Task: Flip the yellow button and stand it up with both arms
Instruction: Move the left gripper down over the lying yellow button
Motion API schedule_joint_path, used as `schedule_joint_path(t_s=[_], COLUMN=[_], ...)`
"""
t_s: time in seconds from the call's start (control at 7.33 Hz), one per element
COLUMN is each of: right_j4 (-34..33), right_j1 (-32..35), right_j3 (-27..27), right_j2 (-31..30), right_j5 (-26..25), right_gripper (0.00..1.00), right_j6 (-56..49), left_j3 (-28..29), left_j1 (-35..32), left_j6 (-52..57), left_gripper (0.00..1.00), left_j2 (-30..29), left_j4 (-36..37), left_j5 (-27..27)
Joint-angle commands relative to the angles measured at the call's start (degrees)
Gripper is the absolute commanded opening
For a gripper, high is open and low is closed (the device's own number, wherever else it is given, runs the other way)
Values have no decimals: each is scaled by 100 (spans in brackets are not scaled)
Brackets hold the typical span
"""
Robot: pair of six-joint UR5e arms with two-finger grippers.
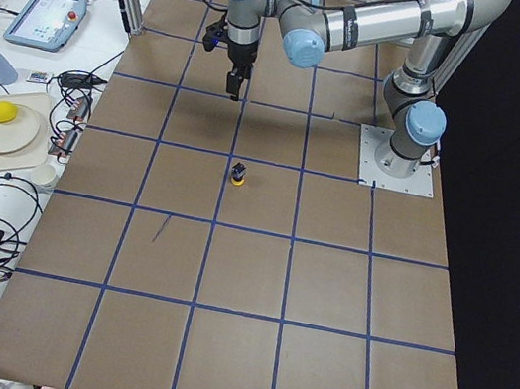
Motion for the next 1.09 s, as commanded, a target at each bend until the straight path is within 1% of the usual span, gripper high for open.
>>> schedule_joint_path(t_s=[0.0, 0.14, 0.41, 0.55, 0.82, 0.95], right_j4=[-33, -51, -51, -51, -86, -86], right_j1=[0, 0, 0, 9, -52, -53], right_j3=[21, 29, 82, 99, 108, 108], right_j2=[-3, -3, -38, -47, -29, -38], right_j5=[1, 18, 18, 10, 27, 10], right_gripper=[100, 100, 100, 100, 100, 100], right_j6=[-24, -15, 3, 11, -6, -6], left_j3=[-302, -451, -907, -1171, -1602, -1665], left_j1=[559, 779, 1027, 1193, 1396, 1397], left_j6=[1427, 2025, 2739, 3091, 3208, 3208], left_gripper=[100, 100, 100, 100, 100, 100], left_j2=[-528, -687, -724, -733, -759, -785], left_j4=[1205, 1463, 1580, 1850, 2509, 2529], left_j5=[5, -13, -39, -39, -389, -399])
